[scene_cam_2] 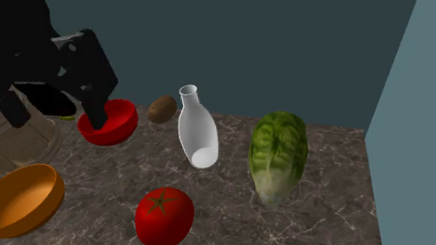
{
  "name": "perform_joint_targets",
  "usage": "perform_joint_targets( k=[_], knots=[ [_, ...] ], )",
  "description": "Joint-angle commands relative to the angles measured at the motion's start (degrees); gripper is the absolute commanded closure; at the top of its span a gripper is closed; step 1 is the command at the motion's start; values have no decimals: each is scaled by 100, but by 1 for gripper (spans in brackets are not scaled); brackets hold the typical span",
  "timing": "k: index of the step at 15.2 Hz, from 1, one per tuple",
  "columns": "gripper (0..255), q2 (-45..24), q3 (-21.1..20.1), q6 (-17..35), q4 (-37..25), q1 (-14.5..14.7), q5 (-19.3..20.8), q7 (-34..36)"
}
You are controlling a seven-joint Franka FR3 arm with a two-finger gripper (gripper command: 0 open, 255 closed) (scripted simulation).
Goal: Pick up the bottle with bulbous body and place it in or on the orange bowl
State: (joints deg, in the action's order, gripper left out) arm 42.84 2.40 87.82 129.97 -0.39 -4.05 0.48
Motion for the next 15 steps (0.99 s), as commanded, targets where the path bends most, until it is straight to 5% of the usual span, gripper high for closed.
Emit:
perform_joint_targets(
  k=[1, 15],
  knots=[
    [0, 0, 0, 0, 0, 0, 0, 0],
    [0, -2865, 205, 1537, -1177, -67, 271, -374]
  ],
)
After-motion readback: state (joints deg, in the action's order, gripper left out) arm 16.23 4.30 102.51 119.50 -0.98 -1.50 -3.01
